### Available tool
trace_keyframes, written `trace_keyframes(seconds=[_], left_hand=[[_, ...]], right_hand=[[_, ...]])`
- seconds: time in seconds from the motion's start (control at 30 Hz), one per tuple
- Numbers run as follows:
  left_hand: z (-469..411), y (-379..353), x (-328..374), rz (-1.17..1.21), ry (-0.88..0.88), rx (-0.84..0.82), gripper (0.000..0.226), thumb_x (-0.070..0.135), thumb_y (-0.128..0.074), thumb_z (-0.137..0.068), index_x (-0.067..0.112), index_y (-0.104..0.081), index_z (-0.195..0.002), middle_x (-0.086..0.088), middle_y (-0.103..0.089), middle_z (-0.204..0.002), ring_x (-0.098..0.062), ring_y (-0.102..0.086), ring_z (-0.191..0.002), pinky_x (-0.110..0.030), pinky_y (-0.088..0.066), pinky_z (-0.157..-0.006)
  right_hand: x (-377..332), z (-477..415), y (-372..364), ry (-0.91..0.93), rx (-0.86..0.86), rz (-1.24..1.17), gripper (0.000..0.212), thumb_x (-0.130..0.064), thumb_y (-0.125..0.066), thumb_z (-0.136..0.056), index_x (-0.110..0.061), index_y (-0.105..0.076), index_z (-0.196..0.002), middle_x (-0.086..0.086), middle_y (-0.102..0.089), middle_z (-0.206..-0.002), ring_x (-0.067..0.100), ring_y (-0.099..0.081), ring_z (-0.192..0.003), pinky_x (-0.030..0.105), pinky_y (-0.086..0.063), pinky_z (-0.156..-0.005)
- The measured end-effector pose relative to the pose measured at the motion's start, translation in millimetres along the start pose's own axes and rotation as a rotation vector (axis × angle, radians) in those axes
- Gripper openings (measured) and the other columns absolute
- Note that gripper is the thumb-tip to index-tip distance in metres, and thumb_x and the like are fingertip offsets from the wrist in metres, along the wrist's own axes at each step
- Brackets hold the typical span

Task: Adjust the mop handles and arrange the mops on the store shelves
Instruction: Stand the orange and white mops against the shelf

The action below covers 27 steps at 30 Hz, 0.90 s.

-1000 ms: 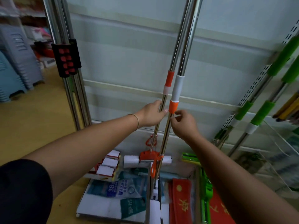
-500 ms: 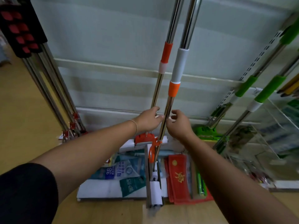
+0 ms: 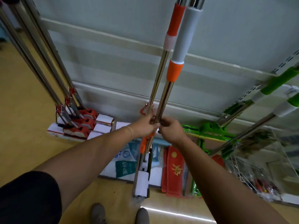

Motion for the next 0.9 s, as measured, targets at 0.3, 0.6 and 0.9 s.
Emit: trace_keyframes(seconds=[0.3,0.6,0.9], left_hand=[[23,-4,-24,-0.057,0.016,0.220,0.032,0.033,-0.050,-0.101,0.016,-0.057,-0.127,-0.008,-0.065,-0.121,-0.021,-0.059,-0.113,-0.031,-0.047,-0.095],[31,29,-48,-0.129,0.037,0.315,0.018,0.044,-0.055,-0.094,0.033,-0.059,-0.081,0.008,-0.064,-0.084,-0.017,-0.063,-0.090,-0.034,-0.050,-0.083],[32,50,-61,-0.194,-0.096,0.311,0.015,0.035,-0.057,-0.096,0.029,-0.057,-0.083,0.015,-0.056,-0.074,-0.012,-0.059,-0.077,-0.027,-0.045,-0.076]], right_hand=[[33,-27,-19,-0.160,-0.154,-0.383,0.024,0.012,-0.050,-0.093,-0.001,-0.064,-0.107,0.018,-0.068,-0.104,0.029,-0.064,-0.098,0.045,-0.051,-0.098],[58,-102,-47,-0.198,0.073,0.019,0.018,-0.015,-0.063,-0.090,-0.005,-0.069,-0.104,0.011,-0.072,-0.097,0.026,-0.069,-0.090,0.039,-0.059,-0.080],[48,-169,-54,-0.060,0.270,0.309,0.040,-0.034,-0.066,-0.088,-0.014,-0.055,-0.121,0.005,-0.064,-0.110,0.022,-0.062,-0.100,0.030,-0.051,-0.086]])
Point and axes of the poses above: each hand's wrist, its own z-axis away from the middle knuckle, its own y-axis out of the back of the hand, x = y × z, the point moved 4 cm from there along -z, towards the middle knuckle
